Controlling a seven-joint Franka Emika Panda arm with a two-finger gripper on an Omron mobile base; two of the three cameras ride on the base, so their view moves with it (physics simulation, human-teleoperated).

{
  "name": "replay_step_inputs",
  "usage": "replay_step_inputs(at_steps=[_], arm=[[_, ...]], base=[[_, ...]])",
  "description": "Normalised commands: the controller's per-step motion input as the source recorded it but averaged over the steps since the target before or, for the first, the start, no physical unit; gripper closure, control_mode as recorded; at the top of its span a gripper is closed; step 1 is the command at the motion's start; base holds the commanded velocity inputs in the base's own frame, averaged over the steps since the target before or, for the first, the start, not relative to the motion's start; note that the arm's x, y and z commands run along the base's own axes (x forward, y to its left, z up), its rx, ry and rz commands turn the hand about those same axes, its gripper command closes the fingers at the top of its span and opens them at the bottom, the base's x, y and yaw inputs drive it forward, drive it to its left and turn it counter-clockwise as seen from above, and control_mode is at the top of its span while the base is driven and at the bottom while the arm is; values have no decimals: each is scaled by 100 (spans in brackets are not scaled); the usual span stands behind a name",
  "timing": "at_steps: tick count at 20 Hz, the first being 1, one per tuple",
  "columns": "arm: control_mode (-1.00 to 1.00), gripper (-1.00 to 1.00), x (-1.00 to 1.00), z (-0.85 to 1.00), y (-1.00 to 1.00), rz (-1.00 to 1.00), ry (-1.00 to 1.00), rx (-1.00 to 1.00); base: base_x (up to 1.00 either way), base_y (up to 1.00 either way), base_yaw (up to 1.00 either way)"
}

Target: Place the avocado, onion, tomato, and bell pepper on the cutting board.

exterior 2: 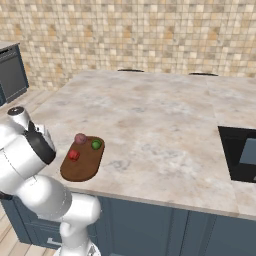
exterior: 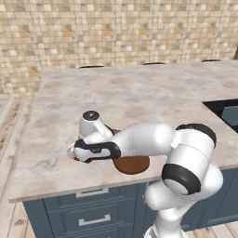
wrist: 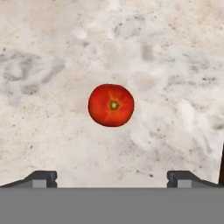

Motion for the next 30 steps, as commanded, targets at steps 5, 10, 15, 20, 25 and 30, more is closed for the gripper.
replay_step_inputs(at_steps=[5,10,15,20,25,30], arm=[[-100,-100,26,-11,21,-1,-2,0],[-100,-100,31,-23,23,-1,0,-2],[-100,-100,30,-25,18,-1,0,-2],[-100,-100,27,-20,11,-1,0,-1],[-100,-100,19,-26,4,-2,0,-2],[-100,-100,16,-31,2,-2,0,-2]], base=[[0,0,0],[0,0,0],[0,0,0],[0,0,0],[0,0,0],[0,0,0]])
